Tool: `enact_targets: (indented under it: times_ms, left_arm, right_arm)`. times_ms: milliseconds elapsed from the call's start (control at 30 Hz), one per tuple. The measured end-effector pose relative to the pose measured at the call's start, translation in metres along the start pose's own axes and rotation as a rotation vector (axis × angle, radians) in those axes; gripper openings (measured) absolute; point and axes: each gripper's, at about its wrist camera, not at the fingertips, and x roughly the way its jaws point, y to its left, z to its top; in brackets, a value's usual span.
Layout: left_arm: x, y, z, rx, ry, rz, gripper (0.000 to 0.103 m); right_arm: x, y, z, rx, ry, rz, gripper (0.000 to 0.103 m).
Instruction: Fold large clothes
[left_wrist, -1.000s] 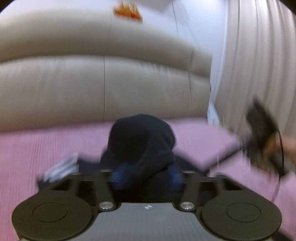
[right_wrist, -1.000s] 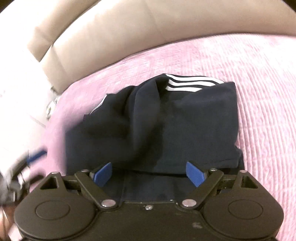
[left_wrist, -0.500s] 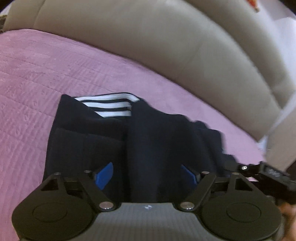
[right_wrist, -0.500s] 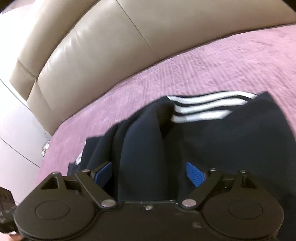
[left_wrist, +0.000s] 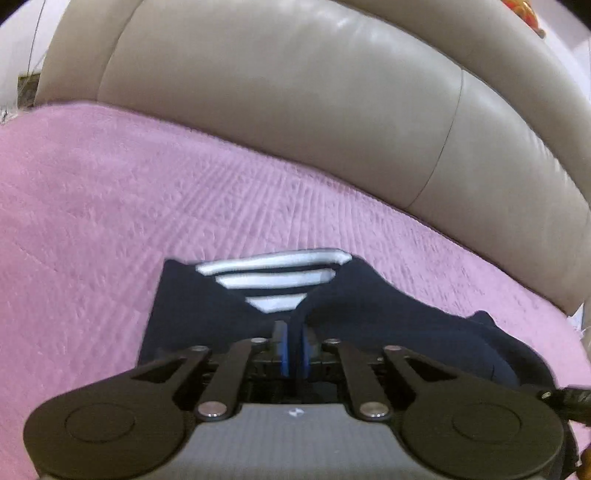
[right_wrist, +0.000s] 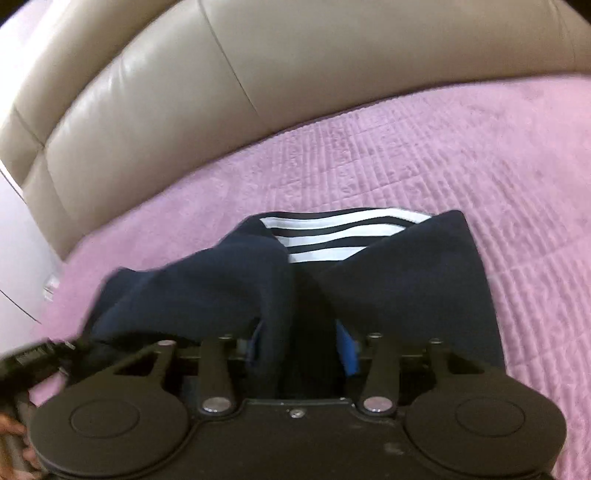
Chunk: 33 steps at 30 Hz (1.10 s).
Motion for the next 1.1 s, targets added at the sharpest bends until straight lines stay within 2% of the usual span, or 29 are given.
enact_targets:
  times_ms: [33, 67, 133, 200, 233, 300, 333, 367, 400, 433, 467, 500, 533, 567, 633, 700, 733, 800, 867, 933, 967, 1033, 1100]
  left_arm:
    - [-0.002, 0.004, -0.002, -0.042, 0.012, -0.023, 0.026]
    - [-0.005, 0.009, -0.003, -0.079, 0.032, -0.053, 0.04]
    - [-0.018, 0.013, -0.01, -0.078, 0.068, -0.116, 0.043]
    - [-0.03, 0.01, -0.02, 0.006, 0.101, -0.111, 0.043]
    - [-0.036, 0.008, -0.025, 0.041, 0.119, -0.099, 0.044]
    - [-0.045, 0.008, -0.034, 0.048, 0.136, -0.108, 0.051]
    - [-0.046, 0.008, -0.038, 0.044, 0.15, -0.119, 0.058]
    - [-0.046, 0.009, -0.04, 0.045, 0.169, -0.13, 0.056]
    - [-0.045, 0.006, -0.043, 0.055, 0.193, -0.14, 0.042]
    - [-0.044, 0.004, -0.046, 0.068, 0.213, -0.14, 0.011]
    - [-0.049, 0.002, -0.049, 0.058, 0.21, -0.156, 0.009]
    - [-0.059, 0.002, -0.048, 0.029, 0.174, -0.19, 0.009]
    - [-0.072, 0.004, -0.047, 0.002, 0.134, -0.224, 0.009]
    - [-0.086, 0.006, -0.045, -0.016, 0.082, -0.228, 0.009]
    - [-0.099, 0.017, -0.045, -0.032, 0.038, -0.195, 0.01]
    - [-0.091, 0.028, -0.052, -0.072, 0.1, -0.201, 0.01]
    - [-0.085, 0.027, -0.06, -0.045, 0.136, -0.162, 0.01]
    - [-0.079, 0.021, -0.07, 0.015, 0.161, -0.123, 0.01]
    - [-0.086, 0.019, -0.072, -0.004, 0.138, -0.119, 0.014]
    - [-0.098, 0.018, -0.071, -0.043, 0.129, -0.139, 0.02]
    - [-0.103, 0.018, -0.068, -0.048, 0.13, -0.144, 0.033]
    - [-0.117, 0.02, -0.063, -0.044, 0.131, -0.156, 0.052]
    - [-0.13, 0.025, -0.059, -0.034, 0.116, -0.154, 0.056]
  right_arm:
    - [-0.007, -0.005, 0.001, 0.05, 0.009, 0.041, 0.071]
    - [-0.014, -0.008, 0.0, 0.085, 0.013, 0.07, 0.075]
    - [-0.025, -0.005, -0.006, 0.088, 0.022, 0.084, 0.076]
    - [-0.033, 0.008, -0.013, 0.057, 0.055, 0.088, 0.077]
    - [-0.036, 0.014, -0.016, 0.048, 0.079, 0.092, 0.077]
    - [-0.025, 0.025, -0.026, 0.026, 0.173, 0.083, 0.078]
    - [-0.019, 0.031, -0.031, 0.007, 0.21, 0.073, 0.062]
    - [-0.017, 0.036, -0.036, -0.016, 0.22, 0.04, 0.019]
    - [-0.021, 0.042, -0.039, -0.041, 0.208, -0.001, 0.016]
    - [-0.033, 0.047, -0.04, -0.064, 0.155, 0.016, 0.015]
    - [-0.048, 0.049, -0.04, -0.068, 0.103, 0.058, 0.012]
    - [-0.063, 0.047, -0.038, -0.051, 0.054, 0.086, 0.012]
    - [-0.073, 0.041, -0.036, -0.028, 0.023, 0.083, 0.012]
    - [-0.076, 0.032, -0.034, -0.016, 0.016, 0.064, 0.01]
    - [-0.062, 0.011, -0.038, 0.056, 0.066, 0.049, 0.01]
    - [-0.04, 0.004, -0.048, 0.041, 0.144, 0.025, 0.011]
    - [-0.035, 0.005, -0.054, 0.003, 0.148, 0.015, 0.013]
    - [-0.042, 0.009, -0.055, -0.028, 0.112, 0.002, 0.026]
    - [-0.054, 0.013, -0.052, -0.037, 0.107, -0.007, 0.06]
    - [-0.07, 0.013, -0.049, -0.048, 0.1, 0.012, 0.074]
    - [-0.075, 0.014, -0.047, -0.049, 0.097, 0.025, 0.077]
    - [-0.093, 0.007, -0.046, -0.046, 0.097, 0.037, 0.078]
    - [-0.104, 0.001, -0.045, -0.04, 0.1, 0.04, 0.079]
